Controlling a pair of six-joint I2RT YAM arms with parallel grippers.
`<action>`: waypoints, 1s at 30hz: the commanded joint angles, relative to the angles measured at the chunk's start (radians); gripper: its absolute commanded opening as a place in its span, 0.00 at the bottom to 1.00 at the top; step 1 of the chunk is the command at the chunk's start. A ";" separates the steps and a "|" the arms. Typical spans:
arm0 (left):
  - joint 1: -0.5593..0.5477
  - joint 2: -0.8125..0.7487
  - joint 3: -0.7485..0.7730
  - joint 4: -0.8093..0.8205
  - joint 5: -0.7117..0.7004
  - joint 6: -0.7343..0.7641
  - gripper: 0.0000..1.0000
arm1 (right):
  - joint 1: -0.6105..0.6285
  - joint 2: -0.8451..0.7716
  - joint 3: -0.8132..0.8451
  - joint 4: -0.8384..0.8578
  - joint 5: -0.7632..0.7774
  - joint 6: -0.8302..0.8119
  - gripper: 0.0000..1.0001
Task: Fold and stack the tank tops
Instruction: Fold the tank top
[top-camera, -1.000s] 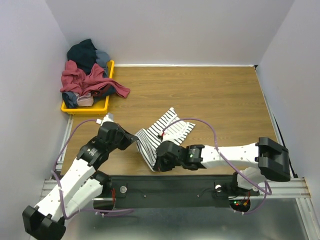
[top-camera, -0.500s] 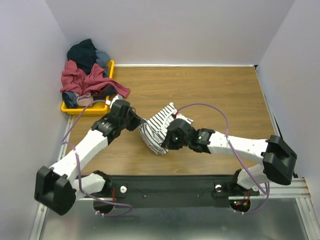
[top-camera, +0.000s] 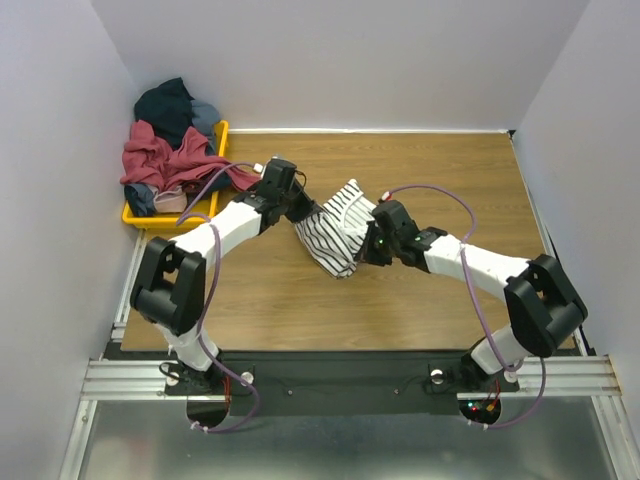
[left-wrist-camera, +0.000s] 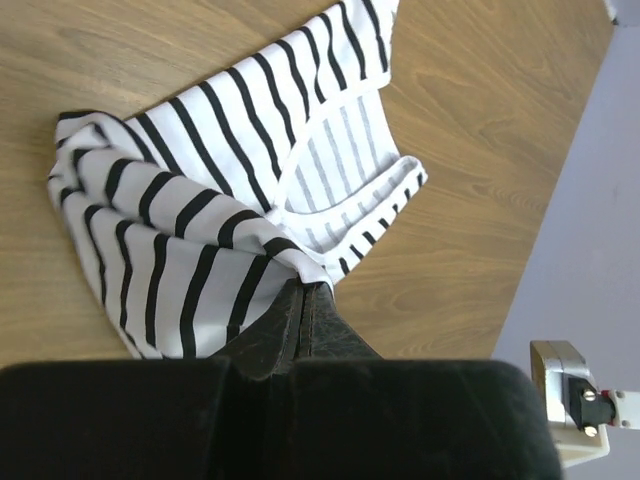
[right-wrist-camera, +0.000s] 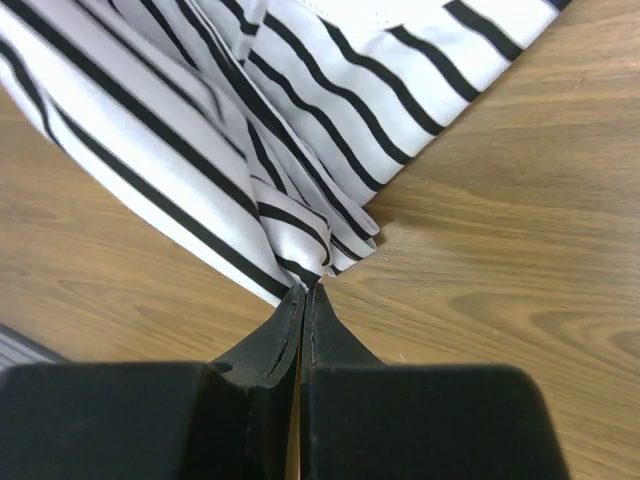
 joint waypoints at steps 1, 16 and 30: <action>0.024 0.030 0.039 0.043 0.030 0.035 0.00 | 0.002 0.028 0.029 0.035 -0.075 -0.044 0.00; 0.274 -0.374 -0.433 -0.049 0.020 0.104 0.00 | 0.390 0.185 0.061 0.173 -0.025 0.128 0.00; 0.455 -0.629 -0.598 -0.141 0.000 0.215 0.62 | 0.545 0.258 0.170 0.129 0.017 0.018 0.61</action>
